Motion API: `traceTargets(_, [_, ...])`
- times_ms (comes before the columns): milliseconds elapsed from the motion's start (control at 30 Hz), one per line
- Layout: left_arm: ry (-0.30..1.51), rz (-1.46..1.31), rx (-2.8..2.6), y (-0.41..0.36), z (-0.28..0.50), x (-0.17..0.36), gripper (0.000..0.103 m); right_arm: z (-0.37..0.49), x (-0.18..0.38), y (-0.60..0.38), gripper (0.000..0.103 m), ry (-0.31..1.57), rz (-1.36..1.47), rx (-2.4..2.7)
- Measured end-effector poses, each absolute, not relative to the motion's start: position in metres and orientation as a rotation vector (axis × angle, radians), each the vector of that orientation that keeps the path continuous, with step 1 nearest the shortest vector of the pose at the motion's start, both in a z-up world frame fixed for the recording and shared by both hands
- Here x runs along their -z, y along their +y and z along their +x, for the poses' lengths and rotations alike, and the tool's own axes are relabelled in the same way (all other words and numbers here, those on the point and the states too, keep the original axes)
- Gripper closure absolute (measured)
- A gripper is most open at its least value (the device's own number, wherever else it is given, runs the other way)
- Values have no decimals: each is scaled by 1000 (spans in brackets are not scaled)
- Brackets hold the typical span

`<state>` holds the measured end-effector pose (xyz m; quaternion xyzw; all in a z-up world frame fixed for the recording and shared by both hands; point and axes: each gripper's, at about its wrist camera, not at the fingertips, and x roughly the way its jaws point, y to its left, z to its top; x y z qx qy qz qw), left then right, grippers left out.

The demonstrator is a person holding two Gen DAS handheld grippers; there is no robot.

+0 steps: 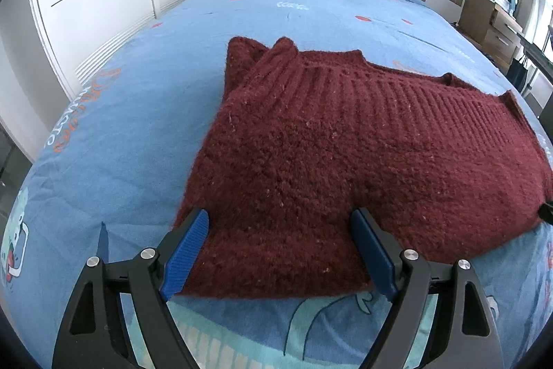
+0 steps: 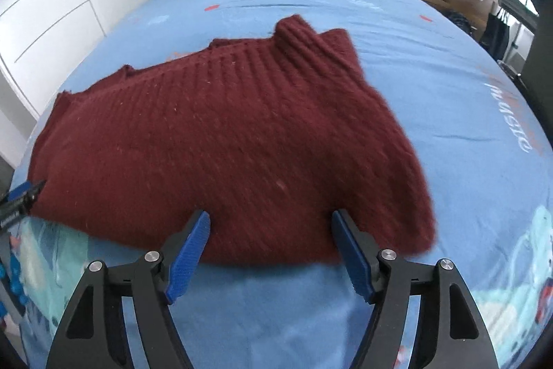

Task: Fold small clothes
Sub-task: 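Press and smooth the folded sweater with both open grippers, then grasp one end of the folded sweater with the right gripper and fold it over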

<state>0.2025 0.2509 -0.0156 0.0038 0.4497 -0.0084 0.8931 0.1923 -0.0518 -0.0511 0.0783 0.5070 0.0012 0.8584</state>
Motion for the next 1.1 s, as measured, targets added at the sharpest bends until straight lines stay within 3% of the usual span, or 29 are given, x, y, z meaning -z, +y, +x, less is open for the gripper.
traceTargets(233, [907,-42,9,253,187,1,22,156,39,-93,28,1023,345,23])
traceTargets(500, [901,-82,17,253,165,-7,22,150,70,-104,28,1026,598,0])
traceTargets(967, [932,-148,23,256,145,-6,22,192,105,-166,28,767,1140,45])
traceTargets(1067, [943,-155,25,254,141,-3,22,199,110,-170,45,743,1180,40])
traceTargets(1100, [946,-155,26,254,141,-3,22,202,113,-170,56,746,1188,43])
